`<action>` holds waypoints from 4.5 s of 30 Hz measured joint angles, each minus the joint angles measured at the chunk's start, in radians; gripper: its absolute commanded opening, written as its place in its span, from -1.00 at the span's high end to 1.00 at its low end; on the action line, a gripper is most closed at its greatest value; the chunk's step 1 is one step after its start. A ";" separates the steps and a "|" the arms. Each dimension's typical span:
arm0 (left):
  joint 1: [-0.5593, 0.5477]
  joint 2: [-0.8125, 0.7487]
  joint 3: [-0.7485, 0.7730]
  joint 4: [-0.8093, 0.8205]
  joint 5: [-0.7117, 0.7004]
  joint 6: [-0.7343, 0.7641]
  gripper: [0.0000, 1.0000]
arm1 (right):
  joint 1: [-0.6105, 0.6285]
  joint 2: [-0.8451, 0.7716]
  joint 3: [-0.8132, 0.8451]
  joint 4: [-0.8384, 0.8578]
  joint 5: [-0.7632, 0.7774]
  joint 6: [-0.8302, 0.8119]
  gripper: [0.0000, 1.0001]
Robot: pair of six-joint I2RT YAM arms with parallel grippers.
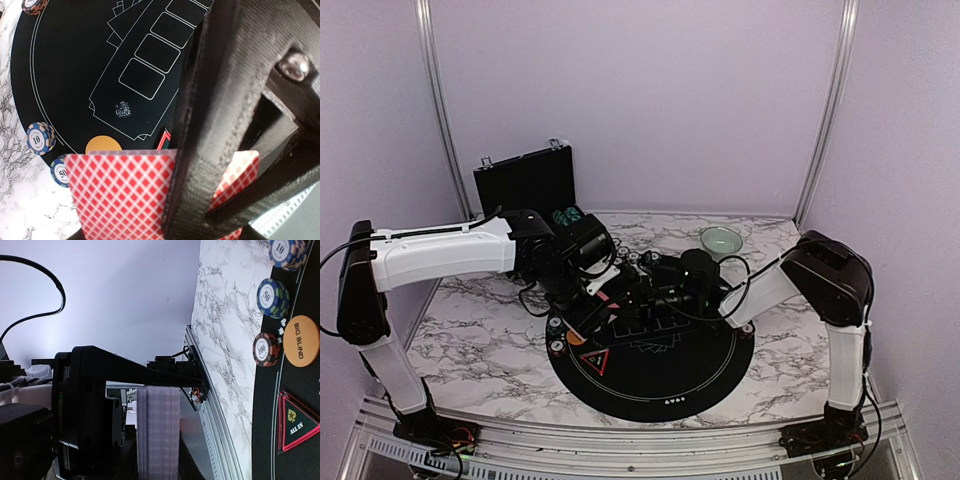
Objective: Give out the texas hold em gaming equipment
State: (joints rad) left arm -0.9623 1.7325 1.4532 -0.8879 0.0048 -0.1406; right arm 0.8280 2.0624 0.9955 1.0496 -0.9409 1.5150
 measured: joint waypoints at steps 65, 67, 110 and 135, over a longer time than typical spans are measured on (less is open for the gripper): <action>0.001 -0.032 -0.011 0.024 -0.006 0.011 -0.02 | -0.031 -0.146 0.087 -0.560 0.085 -0.463 0.05; 0.001 -0.032 -0.014 0.026 -0.006 0.011 -0.02 | -0.032 -0.146 0.087 -0.562 0.087 -0.468 0.05; 0.002 -0.045 -0.030 0.029 -0.006 0.012 -0.02 | -0.074 -0.270 0.025 -0.610 0.117 -0.473 0.27; 0.008 -0.045 -0.031 0.030 -0.011 0.013 -0.01 | -0.062 -0.271 0.012 -0.593 0.112 -0.437 0.52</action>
State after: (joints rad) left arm -0.9543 1.6878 1.4220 -0.8581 -0.0067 -0.1276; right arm 0.7658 1.7912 1.0077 0.4564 -0.8291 1.0779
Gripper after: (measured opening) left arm 0.654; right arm 0.248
